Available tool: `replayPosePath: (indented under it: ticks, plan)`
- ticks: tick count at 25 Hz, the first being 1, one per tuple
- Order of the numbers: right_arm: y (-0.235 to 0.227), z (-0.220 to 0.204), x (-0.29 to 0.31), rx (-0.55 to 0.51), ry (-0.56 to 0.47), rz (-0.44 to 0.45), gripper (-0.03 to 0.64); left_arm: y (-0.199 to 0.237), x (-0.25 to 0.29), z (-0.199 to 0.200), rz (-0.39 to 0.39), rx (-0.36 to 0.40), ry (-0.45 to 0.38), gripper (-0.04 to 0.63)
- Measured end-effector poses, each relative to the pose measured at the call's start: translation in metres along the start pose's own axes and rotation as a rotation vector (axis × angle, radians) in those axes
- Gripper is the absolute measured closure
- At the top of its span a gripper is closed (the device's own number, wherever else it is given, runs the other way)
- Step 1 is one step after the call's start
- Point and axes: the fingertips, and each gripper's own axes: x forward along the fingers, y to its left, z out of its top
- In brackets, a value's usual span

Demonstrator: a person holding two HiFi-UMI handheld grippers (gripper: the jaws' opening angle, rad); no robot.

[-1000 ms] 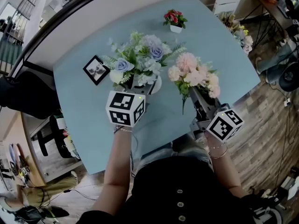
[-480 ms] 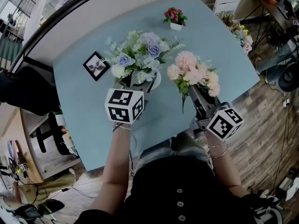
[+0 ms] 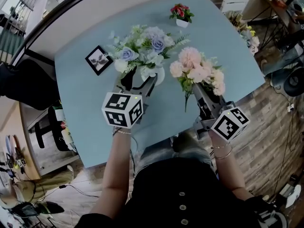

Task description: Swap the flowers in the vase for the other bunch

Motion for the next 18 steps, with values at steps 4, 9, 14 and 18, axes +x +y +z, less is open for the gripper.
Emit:
replayPosePath:
  ticks: [4,9,14,18]
  plan:
    - [0.003,0.003,0.001,0.002,-0.011,0.013,0.545,-0.001,-0.009,-0.001,0.008,-0.02,-0.011,0.304]
    - [0.009,0.006,-0.001,-0.001,-0.02,0.025,0.545,-0.008,-0.02,-0.004,0.003,-0.034,-0.017,0.305]
    - [0.015,0.012,-0.003,-0.013,-0.03,0.04,0.545,-0.022,-0.035,-0.001,-0.014,-0.041,-0.028,0.305]
    - [0.021,0.019,-0.001,-0.022,-0.039,0.06,0.545,-0.03,-0.045,0.006,-0.017,-0.038,-0.048,0.314]
